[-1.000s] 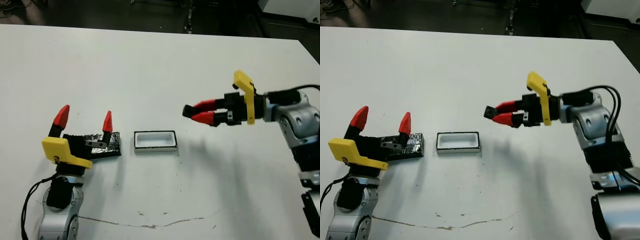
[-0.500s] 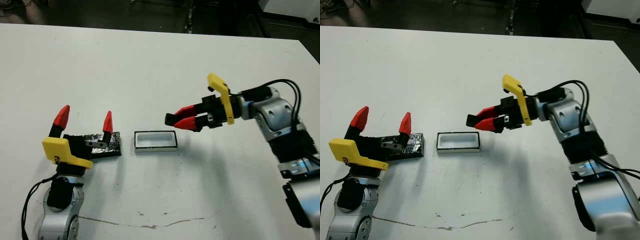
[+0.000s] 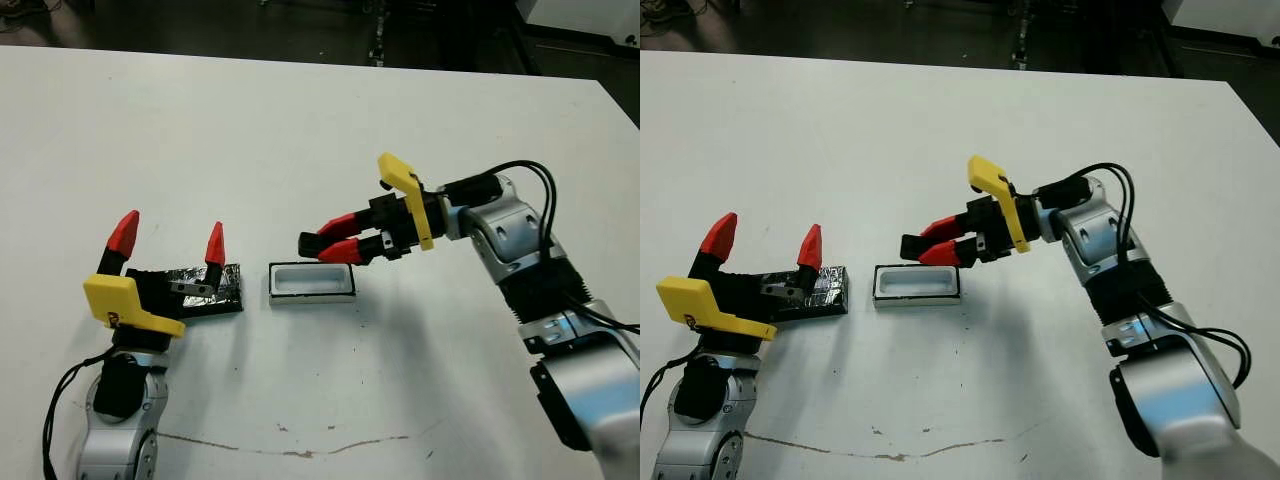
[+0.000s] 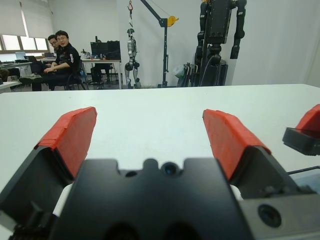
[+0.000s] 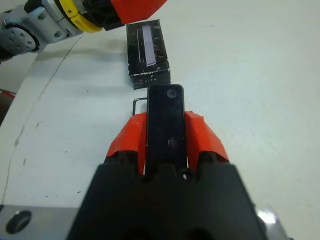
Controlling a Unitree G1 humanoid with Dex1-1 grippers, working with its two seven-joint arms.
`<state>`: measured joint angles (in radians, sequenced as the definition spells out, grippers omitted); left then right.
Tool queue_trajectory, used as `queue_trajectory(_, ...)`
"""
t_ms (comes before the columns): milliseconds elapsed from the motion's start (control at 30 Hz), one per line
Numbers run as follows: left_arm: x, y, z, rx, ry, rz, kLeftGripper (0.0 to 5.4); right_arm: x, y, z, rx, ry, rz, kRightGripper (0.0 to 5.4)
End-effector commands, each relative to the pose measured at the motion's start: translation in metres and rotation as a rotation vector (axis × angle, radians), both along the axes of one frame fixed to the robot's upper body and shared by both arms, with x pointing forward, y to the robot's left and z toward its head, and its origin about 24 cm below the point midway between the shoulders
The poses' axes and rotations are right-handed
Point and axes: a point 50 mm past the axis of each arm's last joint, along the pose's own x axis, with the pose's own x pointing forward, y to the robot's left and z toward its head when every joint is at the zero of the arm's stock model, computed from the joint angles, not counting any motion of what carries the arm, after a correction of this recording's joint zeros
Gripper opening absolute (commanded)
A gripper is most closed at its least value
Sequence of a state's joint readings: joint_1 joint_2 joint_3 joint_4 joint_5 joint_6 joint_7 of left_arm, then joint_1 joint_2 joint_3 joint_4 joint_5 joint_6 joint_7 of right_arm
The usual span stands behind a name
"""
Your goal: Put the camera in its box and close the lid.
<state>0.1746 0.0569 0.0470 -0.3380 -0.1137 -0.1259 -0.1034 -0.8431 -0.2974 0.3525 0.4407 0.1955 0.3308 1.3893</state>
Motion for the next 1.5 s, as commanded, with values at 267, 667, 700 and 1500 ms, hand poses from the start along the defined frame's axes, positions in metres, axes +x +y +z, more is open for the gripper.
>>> queue_trajectory(267,-0.001,0.001,-0.003,0.002,0.016,0.003,5.4,0.0,0.013,-0.005,0.018,-0.001,0.017,1.67)
queue_trajectory(667,-0.002,0.001,-0.003,-0.013,0.02,0.002,5.4,-0.007,0.024,-0.017,-0.031,0.008,0.036,1.67)
queue_trajectory(700,-0.002,0.001,-0.003,-0.01,0.019,0.002,5.4,-0.007,0.025,-0.018,-0.031,0.011,0.035,1.67)
queue_trajectory(1500,-0.002,0.002,-0.004,-0.011,0.017,-0.003,5.4,-0.011,0.02,-0.029,-0.042,0.012,-0.008,1.67)
